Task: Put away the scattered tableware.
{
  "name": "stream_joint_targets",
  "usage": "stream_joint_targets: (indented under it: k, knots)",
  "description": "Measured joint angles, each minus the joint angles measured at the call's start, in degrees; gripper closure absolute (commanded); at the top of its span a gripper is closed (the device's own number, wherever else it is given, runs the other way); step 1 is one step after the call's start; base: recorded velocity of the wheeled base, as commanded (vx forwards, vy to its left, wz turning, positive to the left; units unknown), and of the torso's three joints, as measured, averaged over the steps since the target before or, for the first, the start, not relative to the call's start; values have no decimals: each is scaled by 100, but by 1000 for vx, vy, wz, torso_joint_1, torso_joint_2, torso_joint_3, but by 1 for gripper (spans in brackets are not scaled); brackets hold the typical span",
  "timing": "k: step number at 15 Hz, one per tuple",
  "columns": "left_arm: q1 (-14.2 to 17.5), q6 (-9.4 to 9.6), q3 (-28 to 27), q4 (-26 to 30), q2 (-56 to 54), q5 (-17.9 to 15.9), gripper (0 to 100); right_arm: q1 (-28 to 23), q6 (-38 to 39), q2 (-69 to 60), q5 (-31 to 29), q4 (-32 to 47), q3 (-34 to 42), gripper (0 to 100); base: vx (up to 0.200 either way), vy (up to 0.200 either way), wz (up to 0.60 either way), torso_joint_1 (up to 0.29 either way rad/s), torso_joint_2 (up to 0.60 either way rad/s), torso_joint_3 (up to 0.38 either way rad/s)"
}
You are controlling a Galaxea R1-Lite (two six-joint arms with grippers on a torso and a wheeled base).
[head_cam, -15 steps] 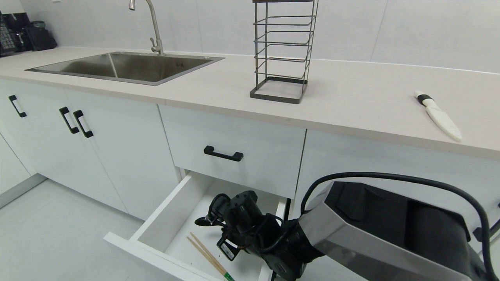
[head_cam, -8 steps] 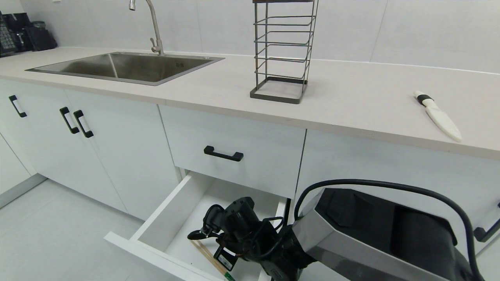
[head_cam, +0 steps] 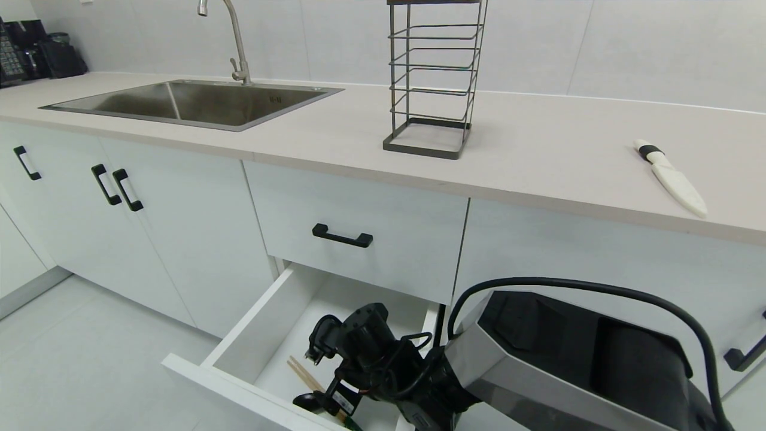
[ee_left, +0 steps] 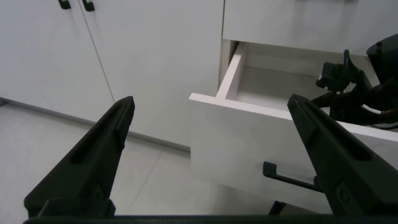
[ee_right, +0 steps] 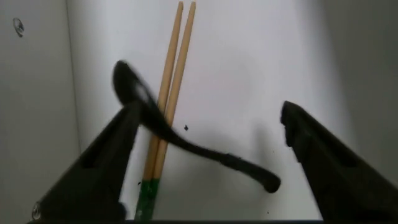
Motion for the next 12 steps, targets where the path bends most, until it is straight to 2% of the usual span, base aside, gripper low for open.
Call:
stream_joint_targets:
  k: [3,6,9,12]
  knots:
    - [0,0,0,0,0,0,0,22,-65,6,239,-200,24,0,0,0,0,0,0,0]
    - [0,0,0,0,0,0,0,57,397,-422,990,-438,151,0,0,0,0,0,0,0]
    - [0,0,0,0,0,0,0,138,751,-1161,1265,-1484,959,0,0,0,0,0,0,0]
    - [0,0,0,2,0,2,0,116,813,-1974,1191,-1752,1513,0,0,0,0,0,0,0]
